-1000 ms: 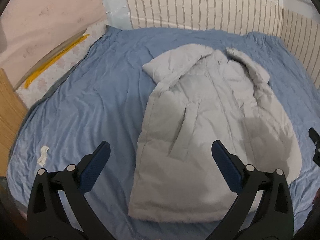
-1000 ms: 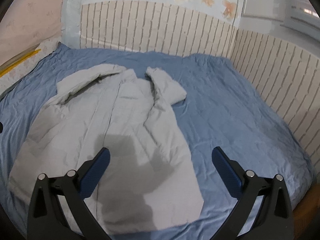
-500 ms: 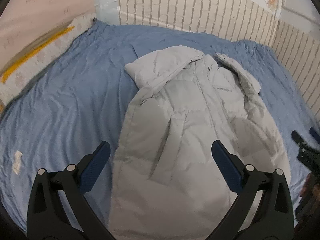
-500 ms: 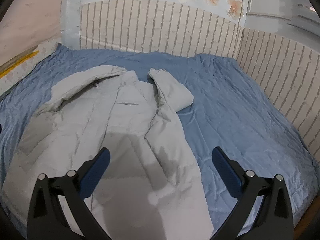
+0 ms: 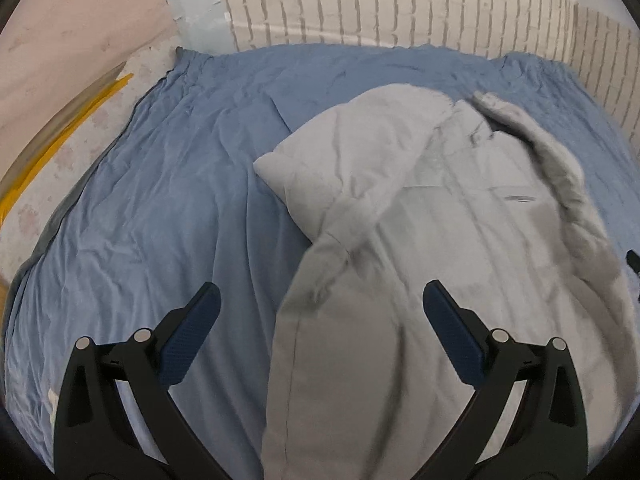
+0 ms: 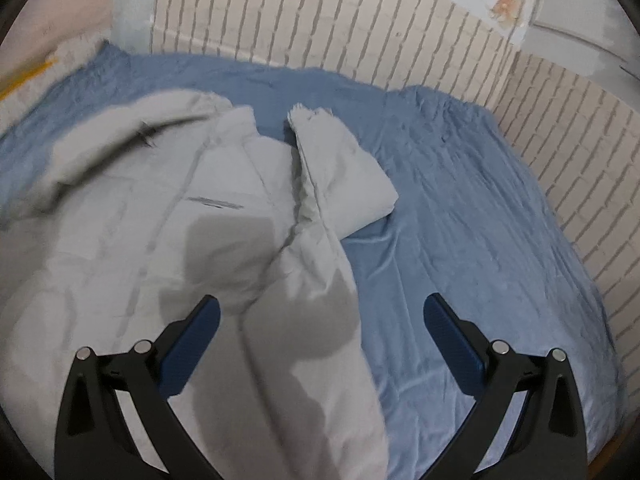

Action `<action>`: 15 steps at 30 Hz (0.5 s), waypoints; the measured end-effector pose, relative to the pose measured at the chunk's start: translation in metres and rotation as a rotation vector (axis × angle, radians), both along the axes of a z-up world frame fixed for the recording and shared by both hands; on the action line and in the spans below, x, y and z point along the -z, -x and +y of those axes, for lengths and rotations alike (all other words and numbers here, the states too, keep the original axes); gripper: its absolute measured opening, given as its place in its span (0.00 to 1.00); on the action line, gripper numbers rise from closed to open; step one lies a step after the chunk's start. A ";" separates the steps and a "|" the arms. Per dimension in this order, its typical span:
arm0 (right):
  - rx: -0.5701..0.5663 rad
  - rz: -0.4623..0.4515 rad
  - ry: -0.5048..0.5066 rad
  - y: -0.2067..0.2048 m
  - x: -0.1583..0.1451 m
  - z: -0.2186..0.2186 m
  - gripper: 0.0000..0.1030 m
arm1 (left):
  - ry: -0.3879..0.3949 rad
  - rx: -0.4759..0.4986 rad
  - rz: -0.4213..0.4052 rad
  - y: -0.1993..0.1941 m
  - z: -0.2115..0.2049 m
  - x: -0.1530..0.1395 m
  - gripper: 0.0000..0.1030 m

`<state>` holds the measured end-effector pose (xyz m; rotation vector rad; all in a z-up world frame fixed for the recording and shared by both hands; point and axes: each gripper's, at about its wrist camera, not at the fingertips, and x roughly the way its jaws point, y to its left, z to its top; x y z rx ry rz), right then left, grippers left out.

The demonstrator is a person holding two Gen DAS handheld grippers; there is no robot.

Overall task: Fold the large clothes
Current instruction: 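Lower the left gripper and grasp a sleeve of the grey jacket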

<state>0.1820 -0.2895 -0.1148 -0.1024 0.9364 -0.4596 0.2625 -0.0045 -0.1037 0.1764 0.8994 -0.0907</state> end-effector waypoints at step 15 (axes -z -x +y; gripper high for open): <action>-0.064 0.250 -0.104 -0.083 0.094 -0.058 0.44 | -0.046 -0.019 0.249 -0.086 0.004 0.096 0.44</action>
